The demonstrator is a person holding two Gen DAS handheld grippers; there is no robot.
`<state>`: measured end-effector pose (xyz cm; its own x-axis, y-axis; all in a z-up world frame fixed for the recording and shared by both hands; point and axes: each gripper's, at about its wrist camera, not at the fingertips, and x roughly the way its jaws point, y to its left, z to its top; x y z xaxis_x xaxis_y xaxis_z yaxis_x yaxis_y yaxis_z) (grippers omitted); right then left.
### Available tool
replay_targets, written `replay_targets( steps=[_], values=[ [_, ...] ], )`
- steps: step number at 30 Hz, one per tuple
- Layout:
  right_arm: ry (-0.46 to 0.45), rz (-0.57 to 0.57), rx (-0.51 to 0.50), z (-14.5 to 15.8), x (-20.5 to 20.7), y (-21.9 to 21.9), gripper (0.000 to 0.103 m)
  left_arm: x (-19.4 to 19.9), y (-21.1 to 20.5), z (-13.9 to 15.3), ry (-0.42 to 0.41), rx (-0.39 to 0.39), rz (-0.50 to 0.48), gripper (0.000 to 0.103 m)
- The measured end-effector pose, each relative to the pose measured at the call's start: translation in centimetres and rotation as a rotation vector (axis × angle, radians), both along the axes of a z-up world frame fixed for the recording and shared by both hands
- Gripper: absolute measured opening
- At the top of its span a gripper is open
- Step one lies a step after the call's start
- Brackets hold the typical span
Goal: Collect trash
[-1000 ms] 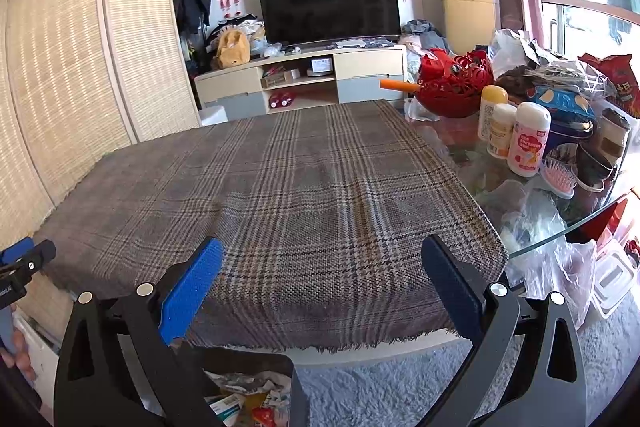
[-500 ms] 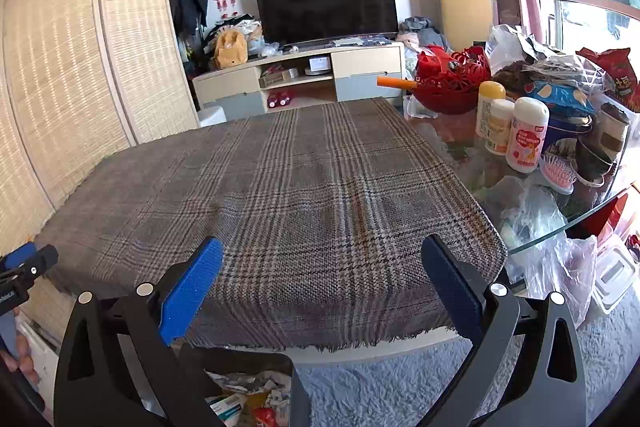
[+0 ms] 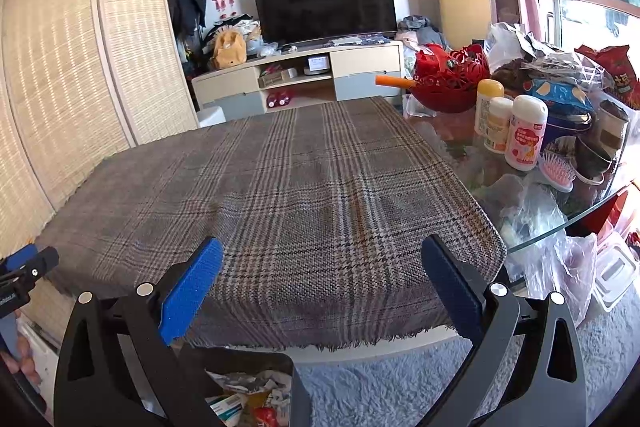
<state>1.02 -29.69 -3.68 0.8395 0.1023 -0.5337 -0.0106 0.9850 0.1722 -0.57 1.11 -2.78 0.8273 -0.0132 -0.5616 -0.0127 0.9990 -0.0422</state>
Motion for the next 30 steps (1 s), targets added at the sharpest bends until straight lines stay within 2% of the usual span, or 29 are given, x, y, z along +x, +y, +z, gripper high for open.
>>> replay_targets(
  steps=[11,17,22,25,30],
  values=[
    [0.005,0.009,-0.002,-0.04,0.02,0.17,0.1,0.09,-0.32,0.28,0.001,0.011,0.006,0.095],
    [0.009,0.007,-0.003,-0.07,0.04,0.25,0.1,0.39,0.21,0.16,0.021,-0.047,0.015,0.095],
    [0.013,0.009,0.002,-0.12,0.07,0.23,0.1,-0.09,0.19,0.56,-0.022,-0.001,0.039,0.095],
    [0.016,0.012,0.006,-0.17,0.1,0.24,0.1,-0.14,0.08,0.54,-0.022,0.007,0.034,0.095],
    [0.025,0.025,0.002,-0.35,0.09,0.57,0.1,-0.08,-0.43,0.39,-0.019,0.065,0.038,0.095]
  ],
)
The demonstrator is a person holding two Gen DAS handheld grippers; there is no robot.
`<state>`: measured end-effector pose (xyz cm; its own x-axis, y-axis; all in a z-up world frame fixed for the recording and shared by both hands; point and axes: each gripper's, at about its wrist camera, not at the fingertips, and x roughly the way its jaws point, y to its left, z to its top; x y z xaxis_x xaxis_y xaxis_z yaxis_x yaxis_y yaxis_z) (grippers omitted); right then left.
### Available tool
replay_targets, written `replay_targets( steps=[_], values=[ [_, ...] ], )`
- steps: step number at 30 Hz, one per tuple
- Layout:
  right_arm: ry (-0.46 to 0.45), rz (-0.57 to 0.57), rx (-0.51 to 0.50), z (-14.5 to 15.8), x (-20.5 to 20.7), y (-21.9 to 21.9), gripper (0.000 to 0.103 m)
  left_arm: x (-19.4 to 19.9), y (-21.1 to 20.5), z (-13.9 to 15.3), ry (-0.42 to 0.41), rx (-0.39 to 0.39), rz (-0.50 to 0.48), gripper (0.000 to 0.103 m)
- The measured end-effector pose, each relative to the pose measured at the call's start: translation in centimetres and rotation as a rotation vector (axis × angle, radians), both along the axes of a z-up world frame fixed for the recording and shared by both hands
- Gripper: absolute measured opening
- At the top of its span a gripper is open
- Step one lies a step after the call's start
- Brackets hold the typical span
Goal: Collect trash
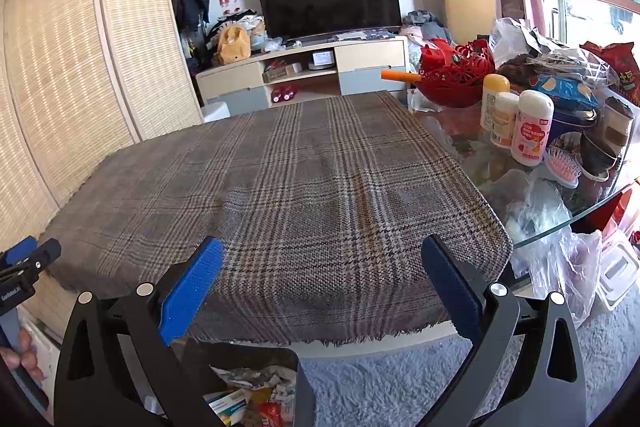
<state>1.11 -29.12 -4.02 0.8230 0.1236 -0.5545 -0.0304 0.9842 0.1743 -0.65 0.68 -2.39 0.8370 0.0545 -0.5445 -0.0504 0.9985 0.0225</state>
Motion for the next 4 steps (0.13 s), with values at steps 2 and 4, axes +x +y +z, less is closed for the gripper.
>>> replay_targets(
  steps=[2,4],
  values=[
    [0.01,0.004,-0.006,-0.19,0.21,0.16,0.1,-0.07,-0.03,0.03,-0.011,0.014,0.004,0.095],
    [0.016,0.007,-0.004,-0.35,0.39,0.24,0.1,0.01,0.08,0.09,-0.013,0.008,0.009,0.095]
  ],
)
